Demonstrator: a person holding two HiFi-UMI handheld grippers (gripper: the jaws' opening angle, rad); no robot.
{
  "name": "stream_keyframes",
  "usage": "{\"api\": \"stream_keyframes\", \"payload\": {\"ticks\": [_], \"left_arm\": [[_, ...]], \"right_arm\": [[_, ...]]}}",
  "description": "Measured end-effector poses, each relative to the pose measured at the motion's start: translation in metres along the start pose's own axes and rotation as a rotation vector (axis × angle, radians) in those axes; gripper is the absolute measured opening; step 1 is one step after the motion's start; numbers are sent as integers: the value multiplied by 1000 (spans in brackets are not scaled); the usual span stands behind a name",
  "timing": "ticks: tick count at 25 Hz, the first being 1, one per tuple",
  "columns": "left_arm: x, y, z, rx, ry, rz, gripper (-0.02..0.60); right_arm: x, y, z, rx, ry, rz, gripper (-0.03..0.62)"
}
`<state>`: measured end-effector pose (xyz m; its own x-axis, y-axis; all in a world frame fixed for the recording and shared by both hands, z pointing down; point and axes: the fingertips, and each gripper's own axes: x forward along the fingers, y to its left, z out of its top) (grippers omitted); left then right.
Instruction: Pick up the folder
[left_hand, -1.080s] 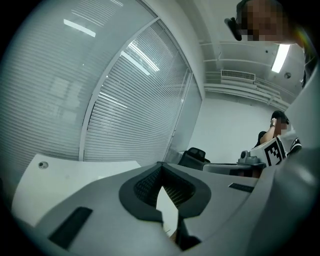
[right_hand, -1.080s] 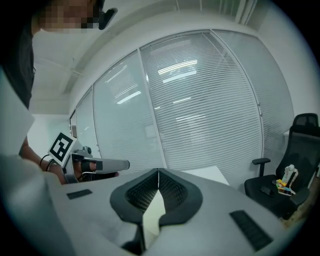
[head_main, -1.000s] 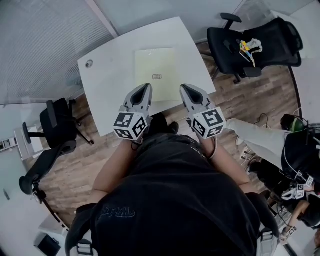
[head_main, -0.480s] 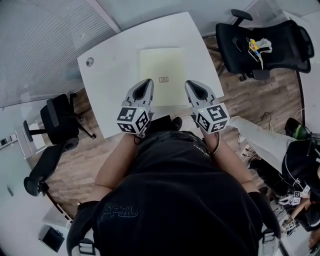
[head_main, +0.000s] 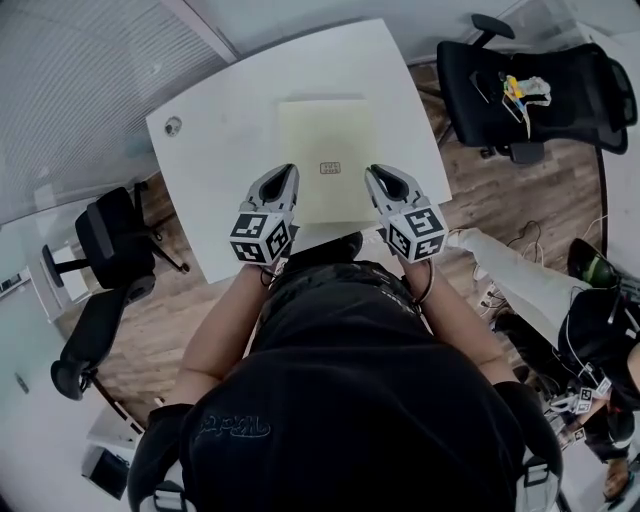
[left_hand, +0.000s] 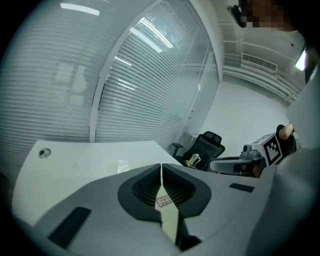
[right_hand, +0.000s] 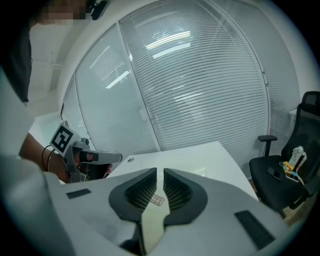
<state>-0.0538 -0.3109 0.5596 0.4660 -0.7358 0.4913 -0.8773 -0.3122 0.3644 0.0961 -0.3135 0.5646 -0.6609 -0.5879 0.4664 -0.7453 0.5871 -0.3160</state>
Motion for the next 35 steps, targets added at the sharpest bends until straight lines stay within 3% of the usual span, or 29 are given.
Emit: {"api": "stream_keyframes", "payload": {"ticks": [5, 12, 16, 20, 29, 35], "left_arm": [[14, 22, -19, 9, 78, 19, 21], [38, 51, -40, 9, 156, 49, 102], [48, 65, -55, -52, 201, 65, 222], [56, 75, -63, -64, 230, 73, 285], [75, 85, -94, -100, 315, 50, 354], [83, 91, -107, -135, 359, 36, 360]], "right_arm": [[19, -11, -17, 19, 57, -6, 86], [40, -31, -40, 71, 114, -22, 165], [53, -38, -57, 126, 157, -16, 246], [65, -42, -71, 158, 191, -10, 306], [75, -61, -91, 189, 252, -61, 336], [85, -73, -105, 252, 292, -73, 337]]}}
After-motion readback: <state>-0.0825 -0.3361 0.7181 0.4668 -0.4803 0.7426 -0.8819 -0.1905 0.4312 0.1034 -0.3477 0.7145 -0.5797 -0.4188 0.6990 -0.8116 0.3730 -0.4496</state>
